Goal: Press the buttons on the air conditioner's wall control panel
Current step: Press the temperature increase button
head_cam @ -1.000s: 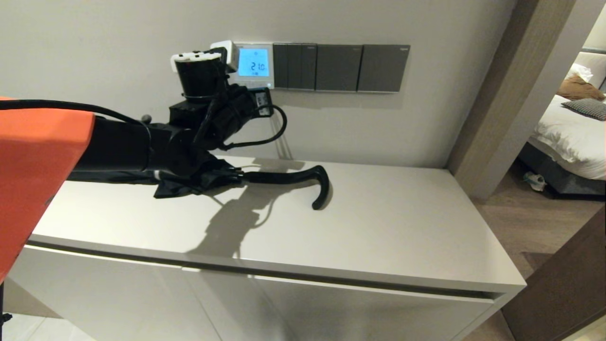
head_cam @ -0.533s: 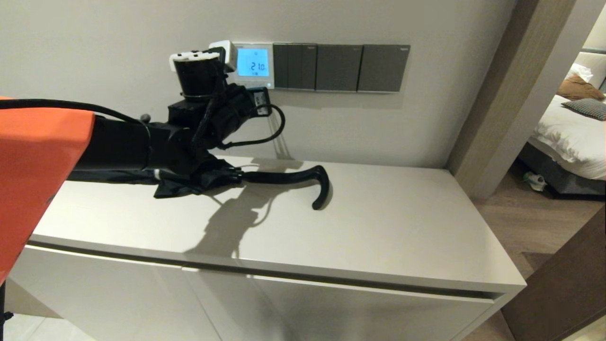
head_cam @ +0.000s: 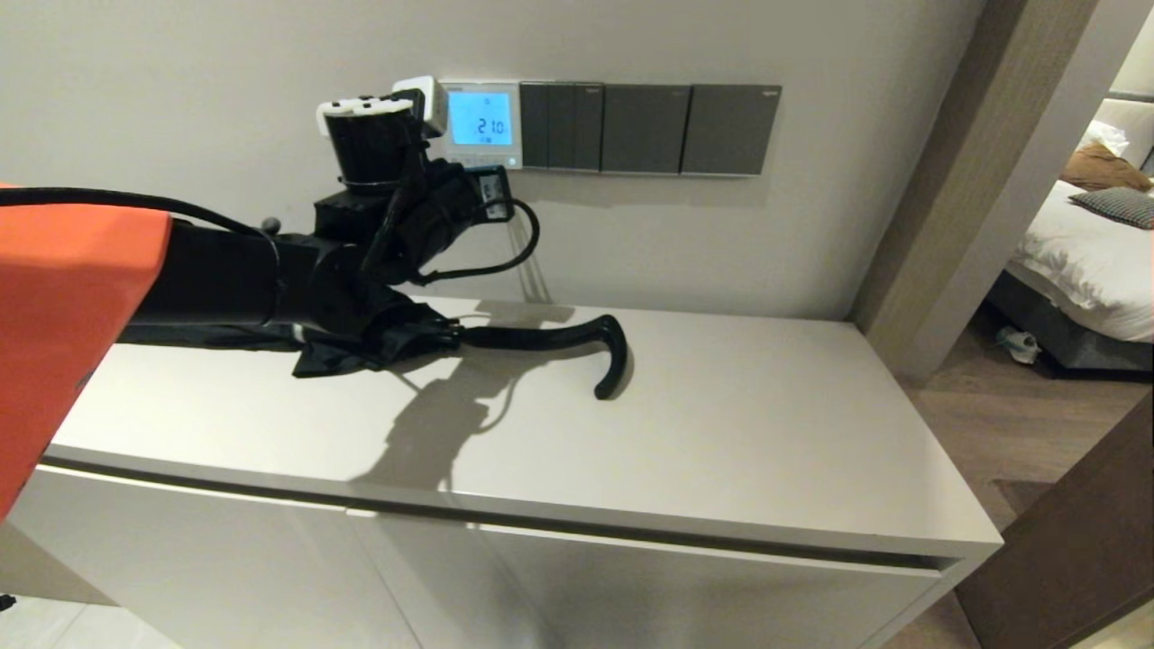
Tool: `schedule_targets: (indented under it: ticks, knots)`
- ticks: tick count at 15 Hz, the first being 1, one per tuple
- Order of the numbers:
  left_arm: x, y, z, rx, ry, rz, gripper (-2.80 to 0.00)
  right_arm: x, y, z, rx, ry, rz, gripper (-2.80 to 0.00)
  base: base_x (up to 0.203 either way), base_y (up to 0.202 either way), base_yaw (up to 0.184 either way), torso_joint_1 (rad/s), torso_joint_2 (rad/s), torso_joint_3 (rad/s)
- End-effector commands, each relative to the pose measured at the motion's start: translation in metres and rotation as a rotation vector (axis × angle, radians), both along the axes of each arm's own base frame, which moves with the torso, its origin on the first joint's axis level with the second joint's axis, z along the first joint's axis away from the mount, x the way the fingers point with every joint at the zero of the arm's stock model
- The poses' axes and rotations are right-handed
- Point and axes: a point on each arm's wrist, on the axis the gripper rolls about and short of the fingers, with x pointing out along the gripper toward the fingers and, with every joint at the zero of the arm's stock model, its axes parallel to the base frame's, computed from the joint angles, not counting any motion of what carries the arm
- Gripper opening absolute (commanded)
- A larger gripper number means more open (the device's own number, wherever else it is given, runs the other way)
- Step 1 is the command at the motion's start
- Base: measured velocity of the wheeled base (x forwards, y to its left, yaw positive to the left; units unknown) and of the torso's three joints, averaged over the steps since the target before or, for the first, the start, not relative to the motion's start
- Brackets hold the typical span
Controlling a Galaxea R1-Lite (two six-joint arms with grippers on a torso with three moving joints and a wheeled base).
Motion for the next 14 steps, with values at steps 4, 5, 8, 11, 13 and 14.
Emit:
schedule_targets:
  ticks: [4,5,8,11,13,14]
  knots:
    - [-0.0105,-0.0073,0.0006,-0.001,0.001,-0.025,-2.80,0.0002,0.0000,-0.0004,0.000,0.003,0.001,-2.80,0.000,0.000,0.000,0.000,0.00,0.000]
    - [-0.0111,-0.0078,0.0007,-0.001,0.000,-0.027,-2.80,0.0002,0.0000,-0.0004,0.000,0.003,0.001,-2.80,0.000,0.000,0.000,0.000,0.00,0.000]
    - [-0.0138,-0.0094,0.0025,-0.004,-0.006,-0.033,-2.80,0.0002,0.0000,-0.0004,0.000,0.003,0.001,-2.80,0.000,0.000,0.000,0.000,0.00,0.000]
    - [-0.0109,-0.0109,0.0012,-0.004,-0.004,-0.031,-2.80,0.0002,0.0000,-0.0004,0.000,0.003,0.001,-2.80,0.000,0.000,0.000,0.000,0.00,0.000]
    - [-0.0095,-0.0102,0.0013,-0.003,-0.004,-0.029,-2.80,0.0002,0.0000,-0.0004,0.000,0.003,-0.001,-2.80,0.000,0.000,0.000,0.000,0.00,0.000]
    - [-0.0085,-0.0099,0.0006,-0.002,-0.002,-0.028,-2.80,0.0002,0.0000,-0.0004,0.000,0.003,0.001,-2.80,0.000,0.000,0.000,0.000,0.00,0.000]
